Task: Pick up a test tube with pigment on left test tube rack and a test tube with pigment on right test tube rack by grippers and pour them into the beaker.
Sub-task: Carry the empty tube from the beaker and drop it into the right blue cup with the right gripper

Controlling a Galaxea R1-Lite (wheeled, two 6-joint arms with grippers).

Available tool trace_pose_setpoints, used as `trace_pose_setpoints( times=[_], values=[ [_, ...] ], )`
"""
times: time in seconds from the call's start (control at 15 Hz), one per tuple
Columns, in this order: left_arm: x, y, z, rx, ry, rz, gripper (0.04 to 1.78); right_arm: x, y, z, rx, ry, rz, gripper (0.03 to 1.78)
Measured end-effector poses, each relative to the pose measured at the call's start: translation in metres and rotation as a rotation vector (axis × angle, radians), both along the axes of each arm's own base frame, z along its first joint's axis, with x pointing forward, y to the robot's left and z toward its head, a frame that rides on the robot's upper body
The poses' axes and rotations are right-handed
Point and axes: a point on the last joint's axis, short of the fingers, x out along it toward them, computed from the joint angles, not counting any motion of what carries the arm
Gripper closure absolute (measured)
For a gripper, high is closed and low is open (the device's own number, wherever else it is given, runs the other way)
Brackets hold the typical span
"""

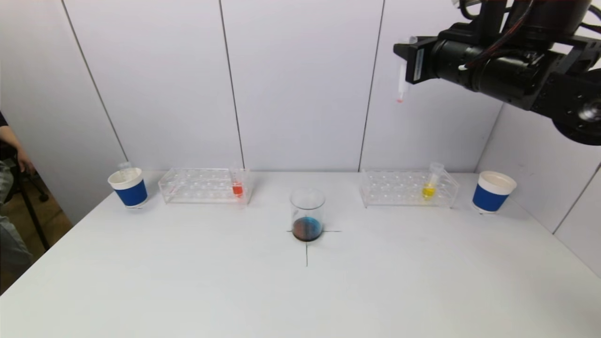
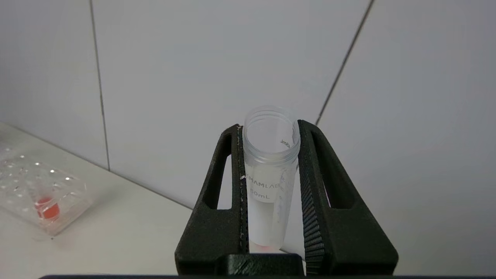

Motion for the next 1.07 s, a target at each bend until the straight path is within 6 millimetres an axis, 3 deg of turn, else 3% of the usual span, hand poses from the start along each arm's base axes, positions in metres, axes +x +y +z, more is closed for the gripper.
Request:
trace_pose_setpoints(
  times=[0.2,0.47,1.07],
  values=[
    [0.0,0.0,0.0,0.0,0.0,0.0,0.06,0.0,-0.032,0.018,0.058,-0.031,-0.117,1.36],
    [0.0,0.0,0.0,0.0,0.0,0.0,0.06,0.006,-0.078,0.025,0.091,-0.046,-0.255,1.36],
    [0.0,0.0,0.0,0.0,0.0,0.0,0.06,0.034,-0.179,-0.01,0.223,0.096,-0.531,1.36]
  ],
)
